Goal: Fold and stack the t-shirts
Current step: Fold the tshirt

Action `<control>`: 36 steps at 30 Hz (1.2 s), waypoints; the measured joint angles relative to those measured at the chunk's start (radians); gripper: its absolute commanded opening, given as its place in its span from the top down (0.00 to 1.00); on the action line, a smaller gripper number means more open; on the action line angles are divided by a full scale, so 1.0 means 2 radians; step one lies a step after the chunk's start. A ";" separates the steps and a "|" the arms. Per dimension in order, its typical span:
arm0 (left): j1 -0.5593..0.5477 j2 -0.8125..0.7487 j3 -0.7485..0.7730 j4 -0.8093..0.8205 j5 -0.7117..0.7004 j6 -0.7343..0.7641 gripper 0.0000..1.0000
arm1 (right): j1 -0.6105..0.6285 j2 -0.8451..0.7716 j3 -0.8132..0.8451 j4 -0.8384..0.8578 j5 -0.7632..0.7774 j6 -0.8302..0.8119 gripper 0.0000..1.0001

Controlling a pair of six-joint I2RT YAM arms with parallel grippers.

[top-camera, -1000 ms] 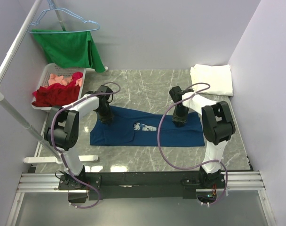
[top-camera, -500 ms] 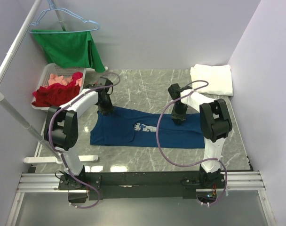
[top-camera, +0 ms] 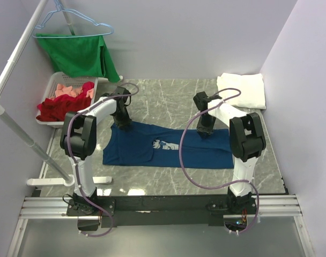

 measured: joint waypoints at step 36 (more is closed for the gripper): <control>0.057 0.271 0.393 -0.016 0.063 -0.025 0.67 | -0.043 0.122 0.158 -0.029 -0.049 -0.016 0.70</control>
